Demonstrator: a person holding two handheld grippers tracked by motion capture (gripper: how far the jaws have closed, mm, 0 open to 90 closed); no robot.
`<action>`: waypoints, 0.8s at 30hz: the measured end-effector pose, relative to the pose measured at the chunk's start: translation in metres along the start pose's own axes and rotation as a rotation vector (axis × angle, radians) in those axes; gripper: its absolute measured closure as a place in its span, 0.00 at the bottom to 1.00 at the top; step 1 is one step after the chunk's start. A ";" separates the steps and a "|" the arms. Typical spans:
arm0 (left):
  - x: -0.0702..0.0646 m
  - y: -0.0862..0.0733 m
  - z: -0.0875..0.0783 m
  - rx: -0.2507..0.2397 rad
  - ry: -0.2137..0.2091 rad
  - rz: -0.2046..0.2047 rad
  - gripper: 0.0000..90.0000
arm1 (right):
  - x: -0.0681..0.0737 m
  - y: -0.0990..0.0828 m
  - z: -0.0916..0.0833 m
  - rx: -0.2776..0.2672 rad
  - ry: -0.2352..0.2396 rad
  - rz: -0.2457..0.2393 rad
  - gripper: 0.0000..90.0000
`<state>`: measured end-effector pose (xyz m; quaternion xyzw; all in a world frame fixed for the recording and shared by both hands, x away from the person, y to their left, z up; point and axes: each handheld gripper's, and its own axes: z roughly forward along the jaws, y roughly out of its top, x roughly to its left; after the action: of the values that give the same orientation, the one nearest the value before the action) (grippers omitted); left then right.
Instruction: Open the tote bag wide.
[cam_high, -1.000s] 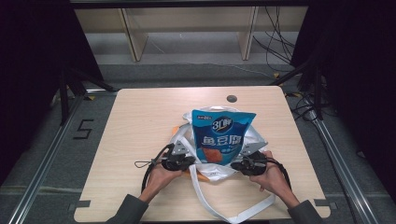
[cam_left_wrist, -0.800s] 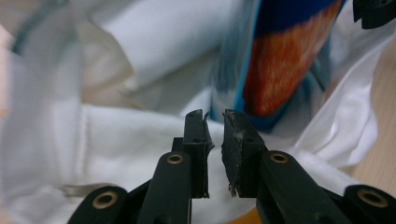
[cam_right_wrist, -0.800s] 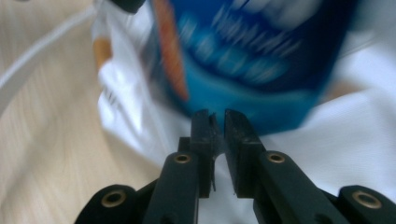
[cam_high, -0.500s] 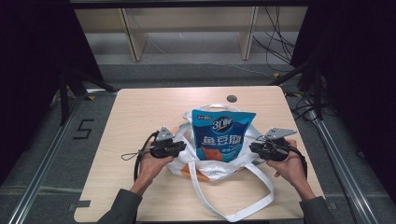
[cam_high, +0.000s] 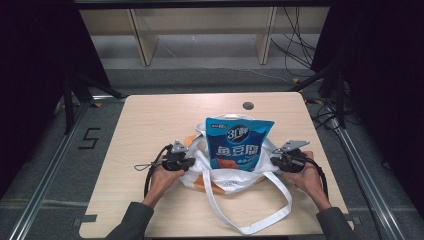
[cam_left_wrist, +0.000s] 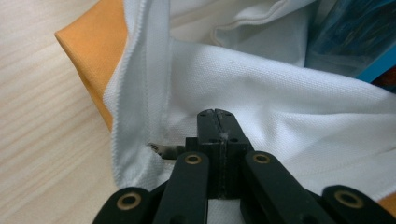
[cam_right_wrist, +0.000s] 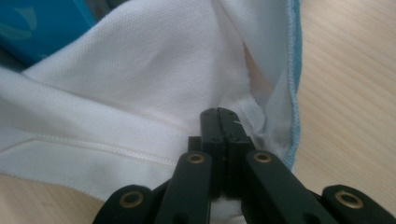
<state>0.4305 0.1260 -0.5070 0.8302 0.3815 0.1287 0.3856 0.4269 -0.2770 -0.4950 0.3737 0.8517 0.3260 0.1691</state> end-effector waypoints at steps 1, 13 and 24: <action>0.000 0.000 0.000 0.000 0.000 0.000 0.98 | 0.000 0.000 0.000 0.000 0.000 0.000 1.00; -0.026 0.002 -0.013 -0.016 -0.094 0.037 0.95 | 0.022 0.004 -0.010 0.006 0.077 -0.023 0.99; -0.025 -0.002 0.006 0.013 -0.060 0.030 0.99 | 0.025 0.003 0.006 0.064 0.061 -0.012 1.00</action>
<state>0.4153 0.1052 -0.5108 0.8419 0.3581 0.1070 0.3894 0.4152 -0.2542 -0.4980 0.3639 0.8686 0.3089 0.1331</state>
